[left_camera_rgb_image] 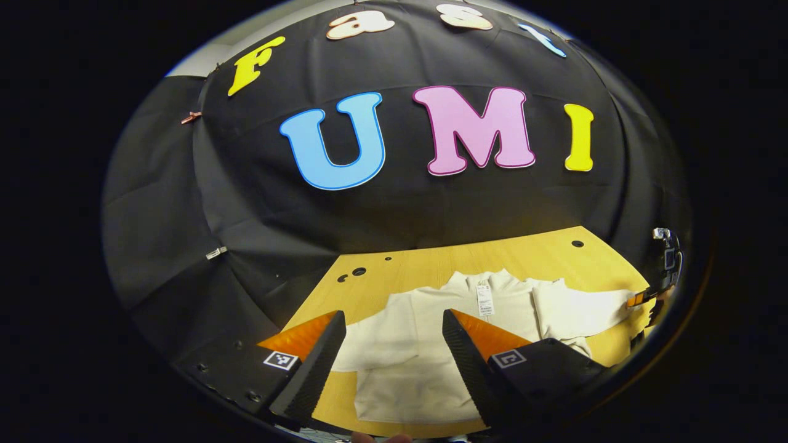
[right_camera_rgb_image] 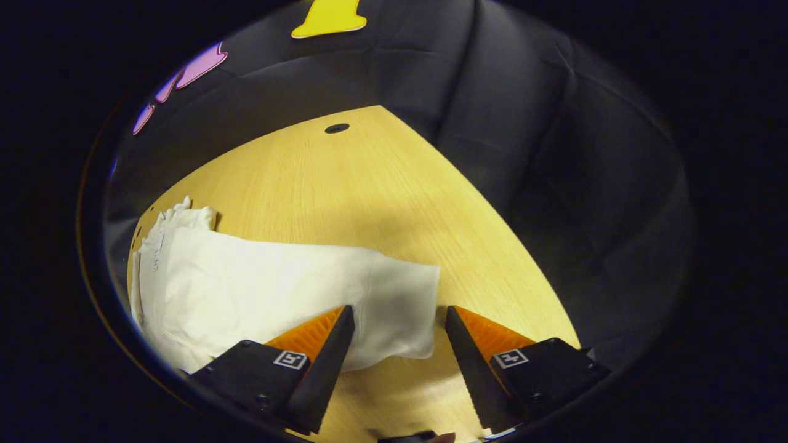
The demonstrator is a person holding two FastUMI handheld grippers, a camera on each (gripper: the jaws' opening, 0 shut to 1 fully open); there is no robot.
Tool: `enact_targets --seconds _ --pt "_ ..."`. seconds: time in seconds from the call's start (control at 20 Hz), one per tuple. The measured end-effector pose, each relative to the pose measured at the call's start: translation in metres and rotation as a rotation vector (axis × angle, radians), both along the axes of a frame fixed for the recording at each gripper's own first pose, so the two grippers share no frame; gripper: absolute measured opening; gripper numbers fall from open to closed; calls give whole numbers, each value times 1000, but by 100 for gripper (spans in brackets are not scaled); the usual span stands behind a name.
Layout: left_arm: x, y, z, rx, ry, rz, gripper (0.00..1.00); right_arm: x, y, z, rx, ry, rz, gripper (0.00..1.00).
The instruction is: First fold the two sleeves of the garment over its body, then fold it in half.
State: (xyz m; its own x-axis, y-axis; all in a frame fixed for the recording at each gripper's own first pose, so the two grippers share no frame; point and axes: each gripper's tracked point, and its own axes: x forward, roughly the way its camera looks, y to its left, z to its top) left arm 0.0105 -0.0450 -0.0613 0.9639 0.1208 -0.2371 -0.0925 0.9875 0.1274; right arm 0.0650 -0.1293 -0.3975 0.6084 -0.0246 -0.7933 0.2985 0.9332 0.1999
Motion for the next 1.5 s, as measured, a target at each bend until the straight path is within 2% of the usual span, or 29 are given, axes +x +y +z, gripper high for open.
enact_targets --seconds 0.05,0.1,0.2,0.25,0.3,0.35,0.7,0.75,0.8,0.9,1.15,1.5 --pt "-1 0 -1 0 2 5 98 1 1 -1 -7 -1 13 82" --pt "-2 1 -1 0 3 8 98 3 7 -2 3 -12 34 76" --pt "-6 4 -3 -5 7 15 98 6 14 -1 18 -35 44 48" --pt "-7 7 -4 -8 7 17 98 8 15 3 29 -47 25 21" --pt "-9 10 -5 -14 10 17 98 7 16 3 51 -45 3 19" --pt "-11 14 -6 -20 5 16 98 7 16 3 64 -49 -23 9" --pt "-11 48 -8 -30 -15 -49 98 -23 22 49 62 -157 -143 9" --pt "-11 54 -9 -31 -15 -61 98 -28 25 58 54 -172 -154 19" --pt "-11 60 -9 -35 -18 -71 98 -31 28 66 47 -188 -164 9" --pt "-10 73 -13 -43 -23 -87 98 -37 38 86 47 -222 -174 9" --pt "-4 110 -23 -78 -32 -95 98 -37 95 143 57 -321 -119 8" --pt "6 169 -34 -128 -49 -61 98 -5 220 213 192 -466 8 8"
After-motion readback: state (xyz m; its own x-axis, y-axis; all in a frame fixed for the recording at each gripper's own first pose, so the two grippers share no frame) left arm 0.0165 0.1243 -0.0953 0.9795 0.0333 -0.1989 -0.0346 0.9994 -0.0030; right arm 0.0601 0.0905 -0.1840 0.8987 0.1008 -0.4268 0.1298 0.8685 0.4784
